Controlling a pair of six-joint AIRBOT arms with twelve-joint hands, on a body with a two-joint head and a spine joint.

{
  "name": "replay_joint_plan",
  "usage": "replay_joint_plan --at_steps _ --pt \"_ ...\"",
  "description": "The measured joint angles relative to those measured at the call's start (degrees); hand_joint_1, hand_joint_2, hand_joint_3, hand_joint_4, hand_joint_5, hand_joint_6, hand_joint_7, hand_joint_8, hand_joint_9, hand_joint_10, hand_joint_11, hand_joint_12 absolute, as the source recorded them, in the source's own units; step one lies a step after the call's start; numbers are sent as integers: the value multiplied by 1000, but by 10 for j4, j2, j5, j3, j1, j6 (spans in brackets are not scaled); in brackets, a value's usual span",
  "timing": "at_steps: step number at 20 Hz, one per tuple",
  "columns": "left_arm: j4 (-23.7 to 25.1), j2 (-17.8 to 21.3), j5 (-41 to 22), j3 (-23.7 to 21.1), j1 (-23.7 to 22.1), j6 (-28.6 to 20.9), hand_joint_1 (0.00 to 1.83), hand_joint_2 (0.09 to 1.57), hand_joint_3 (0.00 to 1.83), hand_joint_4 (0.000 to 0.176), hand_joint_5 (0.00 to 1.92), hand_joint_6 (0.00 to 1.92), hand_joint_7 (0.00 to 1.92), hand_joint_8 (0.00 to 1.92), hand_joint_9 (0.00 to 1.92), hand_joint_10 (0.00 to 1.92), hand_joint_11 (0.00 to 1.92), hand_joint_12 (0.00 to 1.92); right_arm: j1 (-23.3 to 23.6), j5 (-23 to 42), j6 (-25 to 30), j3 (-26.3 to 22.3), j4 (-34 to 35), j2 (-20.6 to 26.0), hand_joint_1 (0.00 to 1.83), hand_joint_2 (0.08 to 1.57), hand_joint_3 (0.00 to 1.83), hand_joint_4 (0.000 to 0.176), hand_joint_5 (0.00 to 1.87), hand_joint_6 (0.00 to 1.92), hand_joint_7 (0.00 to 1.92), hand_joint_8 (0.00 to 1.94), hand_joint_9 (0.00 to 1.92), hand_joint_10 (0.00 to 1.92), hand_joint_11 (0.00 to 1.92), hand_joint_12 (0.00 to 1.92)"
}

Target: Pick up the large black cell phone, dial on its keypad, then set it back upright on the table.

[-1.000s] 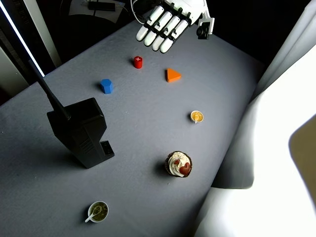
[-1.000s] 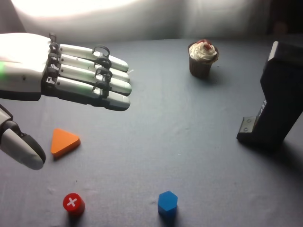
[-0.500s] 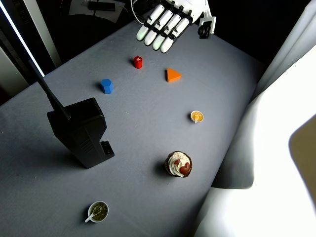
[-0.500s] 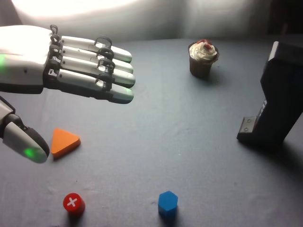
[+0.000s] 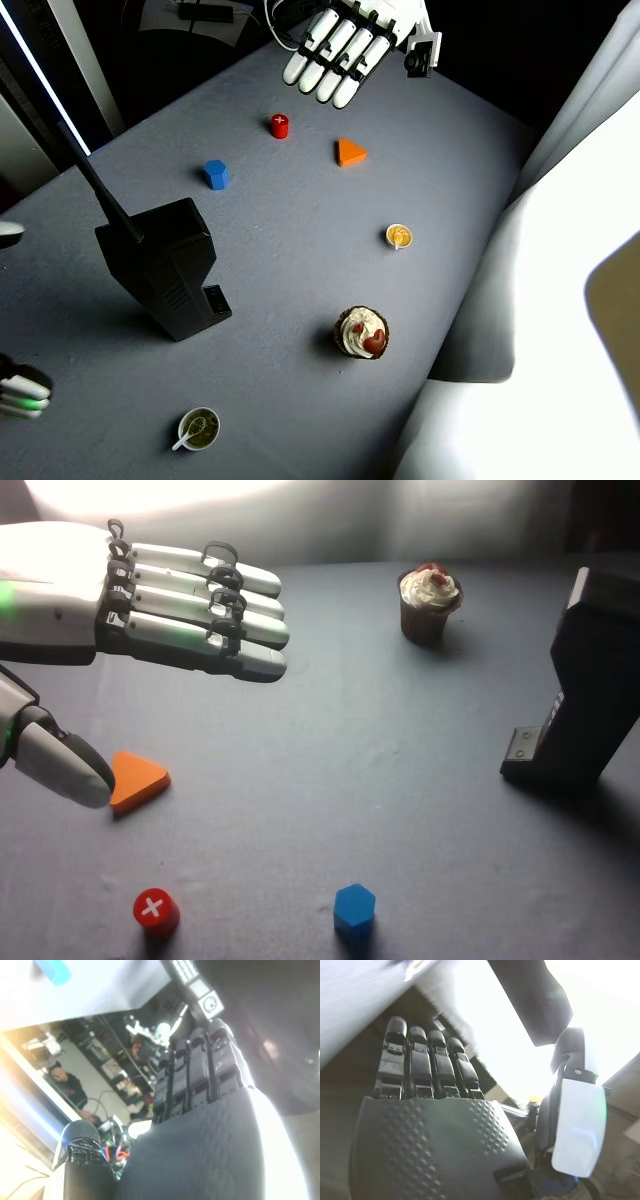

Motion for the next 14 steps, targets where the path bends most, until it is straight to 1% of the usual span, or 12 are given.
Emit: replay_joint_plan --at_steps 4,7,8,9,10,12,14 --pt "0 0 -4 0 0 0 0 1082 0 0 131 0 108 3 77 4 3 66 28 -19 -13 16 0 -5 738 916 0 0 0 0 0 0 5 1 0 168" --pt "0 0 -10 3 0 0 0 1084 1 0 137 6 116 5 87 6 8 76 43 -25 -17 19 0 -11 680 932 4 0 0 0 0 0 0 0 0 108" --pt "0 0 -11 3 0 0 0 1078 1 1 143 1 119 1 96 1 1 122 48 -27 -20 19 0 -13 656 930 3 0 0 0 0 0 0 0 0 110" --pt "1 0 -12 3 0 0 0 1074 0 4 132 0 102 0 83 0 0 120 53 -27 -23 19 3 -15 626 938 4 0 0 0 0 0 0 0 0 95" --pt "1 0 -12 3 0 0 0 1070 0 9 117 0 88 1 72 0 0 87 58 -29 -28 19 3 -17 631 942 4 0 0 0 0 0 0 0 0 66" --pt "1 0 -13 3 0 0 0 1074 1 15 134 4 109 5 92 5 0 108 74 -30 -35 24 3 -24 645 952 6 0 0 0 0 0 0 0 4 30" --pt "1 0 -13 3 0 0 0 1075 1 16 146 7 122 9 102 8 0 111 94 -29 -38 25 5 -30 661 954 6 0 0 0 0 0 0 0 10 33"
